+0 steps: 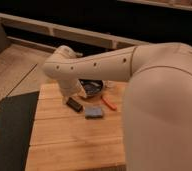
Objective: Move the arm in a circular motion
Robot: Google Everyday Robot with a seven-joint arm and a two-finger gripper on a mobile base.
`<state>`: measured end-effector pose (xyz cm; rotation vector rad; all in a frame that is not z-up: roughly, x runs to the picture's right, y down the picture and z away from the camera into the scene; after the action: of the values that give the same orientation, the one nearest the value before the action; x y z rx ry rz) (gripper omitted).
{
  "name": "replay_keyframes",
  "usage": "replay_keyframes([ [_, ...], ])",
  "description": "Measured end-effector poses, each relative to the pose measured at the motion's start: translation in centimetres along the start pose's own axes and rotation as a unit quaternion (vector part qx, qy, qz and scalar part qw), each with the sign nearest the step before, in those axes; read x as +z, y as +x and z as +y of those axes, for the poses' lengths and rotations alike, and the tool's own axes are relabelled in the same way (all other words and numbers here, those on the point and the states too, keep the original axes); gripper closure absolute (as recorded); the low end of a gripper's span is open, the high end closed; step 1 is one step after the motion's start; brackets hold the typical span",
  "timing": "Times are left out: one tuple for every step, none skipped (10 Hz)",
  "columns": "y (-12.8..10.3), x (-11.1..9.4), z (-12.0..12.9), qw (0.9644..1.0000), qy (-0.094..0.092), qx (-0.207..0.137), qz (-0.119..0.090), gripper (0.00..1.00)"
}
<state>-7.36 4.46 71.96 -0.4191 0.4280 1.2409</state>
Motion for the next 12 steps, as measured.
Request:
replay_keyframes([
  [0.3,0.0,-3.2,0.9991,0.010,0.041,0.000,0.35],
  [0.3,0.0,-5.3,0.9976,0.015,0.068,-0.001,0.35],
  [-0.1,0.0,-7.6,0.9950,0.023,0.097,-0.002,0.35],
  [-1.0,0.0,-10.1,0.9916,0.035,0.125,-0.003,0.35],
  [-2.6,0.2,-12.2,0.9881,0.050,0.146,-0.003,0.35],
  [-4.2,0.6,-13.8,0.9851,0.065,0.160,-0.001,0.35],
  [-5.6,1.2,-14.9,0.9830,0.076,0.167,0.002,0.35],
  [-8.1,2.3,-15.9,0.9811,0.088,0.172,0.008,0.35],
  [-9.8,3.1,-15.9,0.9814,0.091,0.168,0.012,0.35],
  [-10.8,3.6,-15.6,0.9823,0.092,0.163,0.014,0.35],
  [-12.8,4.3,-14.2,0.9855,0.087,0.145,0.017,0.35],
  [-13.7,4.5,-12.7,0.9884,0.081,0.127,0.018,0.35],
])
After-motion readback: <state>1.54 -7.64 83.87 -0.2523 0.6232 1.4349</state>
